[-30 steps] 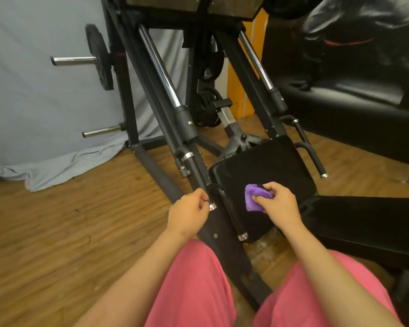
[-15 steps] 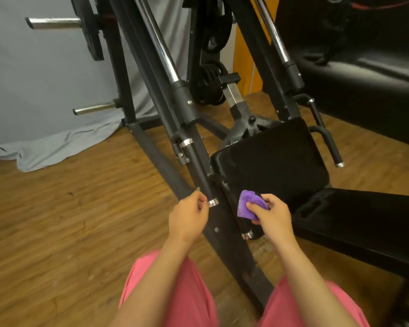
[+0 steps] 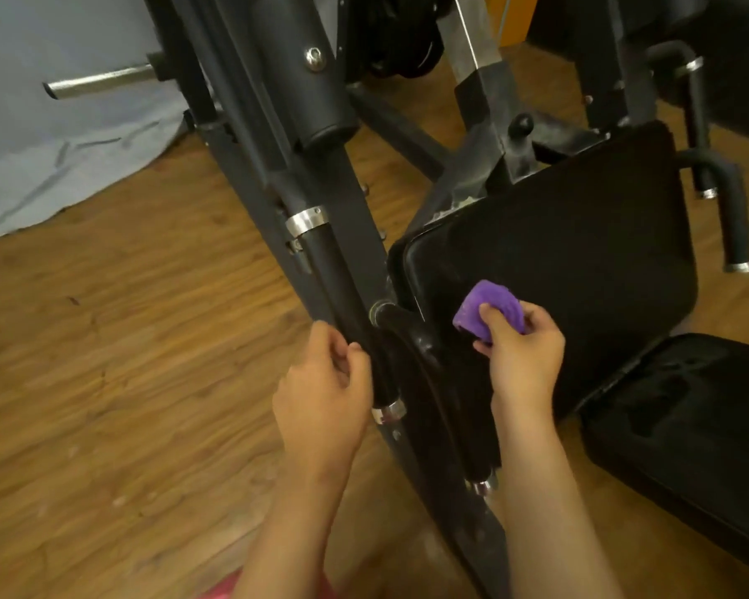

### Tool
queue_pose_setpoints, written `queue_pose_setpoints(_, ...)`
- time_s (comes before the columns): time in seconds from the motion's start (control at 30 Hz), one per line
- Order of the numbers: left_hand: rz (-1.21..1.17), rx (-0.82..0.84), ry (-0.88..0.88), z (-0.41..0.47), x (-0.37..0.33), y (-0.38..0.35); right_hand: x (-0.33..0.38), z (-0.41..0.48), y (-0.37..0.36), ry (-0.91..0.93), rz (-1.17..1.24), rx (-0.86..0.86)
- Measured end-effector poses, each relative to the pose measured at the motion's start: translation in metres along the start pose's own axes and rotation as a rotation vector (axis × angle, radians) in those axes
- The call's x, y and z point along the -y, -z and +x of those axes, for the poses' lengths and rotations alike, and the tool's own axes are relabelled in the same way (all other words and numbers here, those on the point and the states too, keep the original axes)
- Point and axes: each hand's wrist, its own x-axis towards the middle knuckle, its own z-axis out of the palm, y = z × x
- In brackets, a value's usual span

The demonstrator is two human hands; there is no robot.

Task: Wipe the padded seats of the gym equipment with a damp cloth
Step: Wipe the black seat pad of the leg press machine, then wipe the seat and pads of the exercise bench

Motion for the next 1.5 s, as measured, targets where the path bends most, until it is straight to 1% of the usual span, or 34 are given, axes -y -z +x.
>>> queue_pose_setpoints(0.17, -0.148, 0.097, -0.002, 0.003, 0.005, 0.003, -0.005, 0.032, -0.030, -0.041, -0.048, -0.113)
queue_pose_setpoints(0.27, -0.171, 0.159, -0.012, -0.001, 0.014, 0.013, 0.011, 0.041, -0.046, -0.010, -0.132, -0.146)
queue_pose_setpoints(0.33, -0.146, 0.183, 0.029, -0.006, 0.020, 0.022, 0.027, 0.036, -0.061, 0.069, -0.204, -0.105)
queue_pose_setpoints(0.4, -0.098, 0.213, 0.081, -0.011, 0.023, 0.034, 0.046, 0.026, -0.074, 0.135, -0.294, -0.005)
queue_pose_setpoints(0.5, -0.018, 0.234, 0.127, -0.018, 0.022, 0.064, 0.068, 0.009, -0.076, 0.075, -0.368, 0.131)
queue_pose_setpoints(0.7, -0.013, 0.230, 0.280, -0.036, 0.011, 0.143, 0.105, -0.066, -0.041, -0.025, -0.473, 0.168)
queue_pose_setpoints(0.8, -0.016, 0.215, 0.331, -0.045, 0.004, 0.189, 0.121, -0.108, -0.024, -0.042, -0.553, 0.211)
queue_pose_setpoints(0.93, -0.011, 0.180, 0.386, -0.052, 0.003, 0.246, 0.148, -0.162, -0.019, -0.032, -0.618, 0.369)
queue_pose_setpoints(1.07, 0.022, 0.172, 0.416, -0.055, -0.001, 0.300, 0.176, -0.219, -0.030, -0.028, -0.631, 0.600)
queue_pose_setpoints(1.13, 0.026, 0.171, 0.441, -0.055, -0.004, 0.334, 0.190, -0.247, -0.041, 0.033, -0.660, 0.747)
queue_pose_setpoints(1.23, 0.037, 0.163, 0.469, -0.056, -0.008, 0.375, 0.208, -0.275, -0.056, 0.142, -0.712, 0.912)
queue_pose_setpoints(1.4, 0.114, 0.118, 0.535, -0.078, -0.021, 0.448, 0.251, -0.324, -0.070, 0.268, -0.760, 1.136)
queue_pose_setpoints(1.5, 0.126, 0.083, 0.624, -0.103, -0.029, 0.486, 0.280, -0.355, -0.075, 0.319, -0.779, 1.257)
